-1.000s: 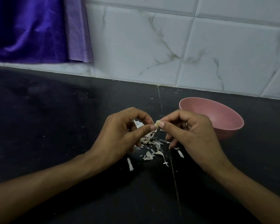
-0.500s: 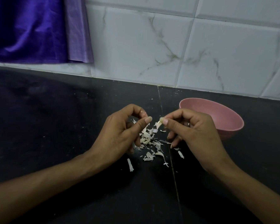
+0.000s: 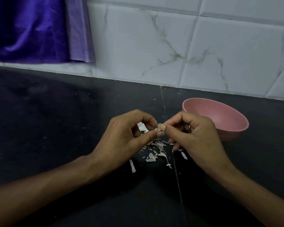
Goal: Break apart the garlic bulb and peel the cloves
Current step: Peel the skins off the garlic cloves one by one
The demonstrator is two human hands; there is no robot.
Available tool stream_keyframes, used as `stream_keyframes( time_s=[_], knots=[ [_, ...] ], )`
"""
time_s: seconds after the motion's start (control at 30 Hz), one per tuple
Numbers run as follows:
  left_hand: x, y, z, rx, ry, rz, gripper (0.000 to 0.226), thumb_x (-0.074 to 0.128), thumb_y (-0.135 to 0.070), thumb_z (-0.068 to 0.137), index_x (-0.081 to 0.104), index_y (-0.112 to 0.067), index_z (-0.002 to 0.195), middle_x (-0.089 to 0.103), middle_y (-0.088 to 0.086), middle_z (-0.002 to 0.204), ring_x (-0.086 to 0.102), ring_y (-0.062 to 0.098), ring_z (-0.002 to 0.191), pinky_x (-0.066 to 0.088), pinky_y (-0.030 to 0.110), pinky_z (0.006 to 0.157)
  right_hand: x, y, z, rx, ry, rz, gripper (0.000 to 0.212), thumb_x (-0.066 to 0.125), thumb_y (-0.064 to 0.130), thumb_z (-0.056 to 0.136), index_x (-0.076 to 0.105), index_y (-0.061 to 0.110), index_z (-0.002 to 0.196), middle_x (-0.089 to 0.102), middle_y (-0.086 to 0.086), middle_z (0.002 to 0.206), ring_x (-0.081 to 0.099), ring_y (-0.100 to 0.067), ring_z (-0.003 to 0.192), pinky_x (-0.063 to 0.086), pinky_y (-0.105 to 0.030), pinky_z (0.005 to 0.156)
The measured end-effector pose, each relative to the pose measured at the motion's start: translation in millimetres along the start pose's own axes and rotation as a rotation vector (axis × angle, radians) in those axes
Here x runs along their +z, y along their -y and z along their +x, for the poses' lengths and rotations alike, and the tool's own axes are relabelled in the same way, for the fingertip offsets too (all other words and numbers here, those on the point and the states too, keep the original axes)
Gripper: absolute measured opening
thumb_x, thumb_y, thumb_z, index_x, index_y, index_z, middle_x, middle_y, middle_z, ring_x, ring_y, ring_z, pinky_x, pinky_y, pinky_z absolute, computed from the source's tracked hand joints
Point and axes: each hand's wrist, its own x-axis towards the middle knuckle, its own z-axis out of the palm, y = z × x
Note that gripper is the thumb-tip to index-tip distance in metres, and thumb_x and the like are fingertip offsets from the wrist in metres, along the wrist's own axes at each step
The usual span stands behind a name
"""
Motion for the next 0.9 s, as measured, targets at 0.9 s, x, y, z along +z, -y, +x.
stream_keyframes(
  time_s=[0.9],
  knots=[
    [-0.7,-3.1,0.7,-0.166,0.034,-0.109,0.012,0.062,-0.023,0.093,0.061,-0.018,0.083,0.056,-0.002,0.049,0.053,0.006,0.040,0.043,0.016,0.046,-7.7,-2.0,8.8,0.157,-0.047,0.286,0.011,0.069,0.017,0.083,0.070,0.006,0.085,0.062,0.001,0.064,0.056,-0.015,0.053,0.050,-0.027,0.044]
  ],
)
